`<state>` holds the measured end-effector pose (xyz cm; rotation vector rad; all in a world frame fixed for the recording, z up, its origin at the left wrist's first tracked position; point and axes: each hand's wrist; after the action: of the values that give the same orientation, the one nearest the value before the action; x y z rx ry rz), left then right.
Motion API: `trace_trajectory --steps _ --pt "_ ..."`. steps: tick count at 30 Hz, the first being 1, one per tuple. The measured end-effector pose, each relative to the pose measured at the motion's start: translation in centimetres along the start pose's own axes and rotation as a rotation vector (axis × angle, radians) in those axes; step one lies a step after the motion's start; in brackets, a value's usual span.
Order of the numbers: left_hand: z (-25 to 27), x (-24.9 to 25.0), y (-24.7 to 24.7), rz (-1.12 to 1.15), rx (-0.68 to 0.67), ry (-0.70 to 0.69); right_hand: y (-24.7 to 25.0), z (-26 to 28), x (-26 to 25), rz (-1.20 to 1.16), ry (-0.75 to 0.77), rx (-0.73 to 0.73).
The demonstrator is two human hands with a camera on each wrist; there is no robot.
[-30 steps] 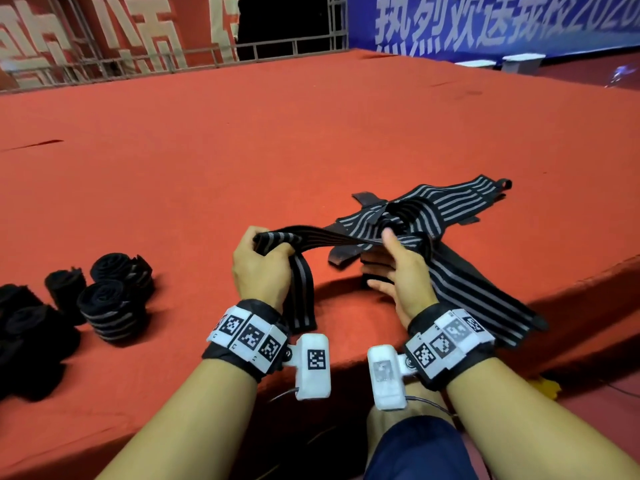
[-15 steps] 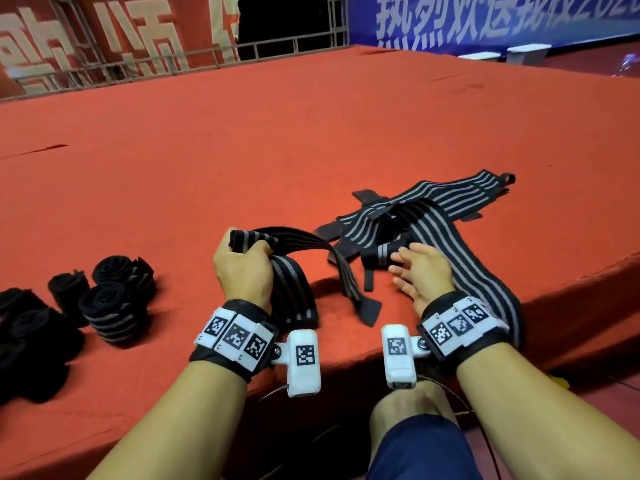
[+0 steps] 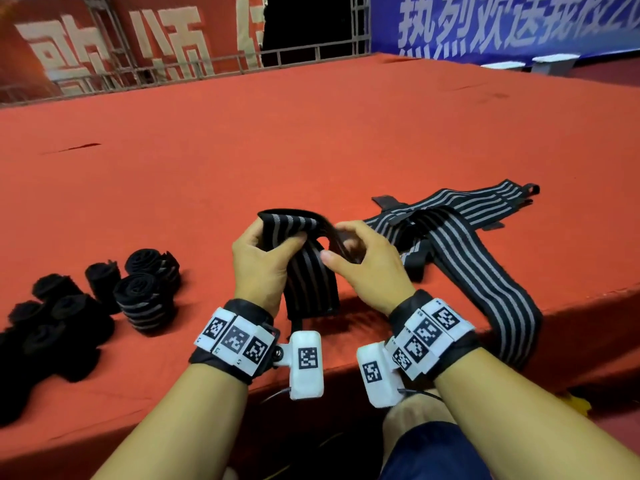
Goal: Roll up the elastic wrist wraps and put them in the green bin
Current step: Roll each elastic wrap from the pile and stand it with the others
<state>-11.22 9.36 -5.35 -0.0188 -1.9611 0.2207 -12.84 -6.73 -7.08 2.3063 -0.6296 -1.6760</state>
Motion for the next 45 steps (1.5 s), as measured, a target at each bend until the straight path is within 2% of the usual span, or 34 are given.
trace_trajectory --steps 4,6,10,15,20,23,30,34,41,43,45 --pt "0.5 -0.1 1.1 0.021 -0.006 -0.004 -1.1 -0.3 -1.1 0.123 0.035 -0.109" --pt "0.8 -0.2 1.5 0.032 0.014 0.013 -1.5 -0.4 -1.6 0.103 0.046 -0.101" --pt "0.5 -0.9 2.4 0.008 0.023 0.02 -2.7 -0.4 -2.1 -0.056 0.011 0.005" --pt "0.3 -2.0 3.7 -0.056 0.145 0.183 -3.5 -0.9 -2.9 -0.295 -0.078 0.118" --pt "0.4 -1.7 4.3 -0.108 0.198 0.179 -3.1 -0.8 -3.3 -0.414 -0.042 0.213" --pt "0.7 -1.0 4.3 -0.07 0.113 0.166 -2.8 -1.0 -3.8 -0.449 0.059 0.248" --pt "1.3 1.1 3.7 0.062 -0.415 0.095 -2.2 -1.6 -6.4 -0.58 0.214 0.243" --pt "1.9 2.2 4.0 0.039 -0.592 0.097 -1.7 -2.4 -6.6 -0.568 0.234 0.228" --pt "1.7 3.4 6.5 -0.045 -0.639 0.07 -3.0 -2.5 -6.4 -0.543 0.185 0.189" --pt "1.9 3.7 7.1 -0.032 -0.572 0.105 -3.4 -2.2 -6.8 -0.506 0.205 0.157" --pt "2.3 4.2 7.4 -0.003 -0.448 0.131 -3.8 -1.8 -7.1 -0.464 0.234 0.117"
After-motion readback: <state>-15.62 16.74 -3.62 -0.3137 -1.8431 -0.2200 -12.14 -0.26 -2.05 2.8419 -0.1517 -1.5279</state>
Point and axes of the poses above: each hand's wrist, its own z-axis away from the middle knuckle, its own y-axis out of the back of the hand, x = y × z
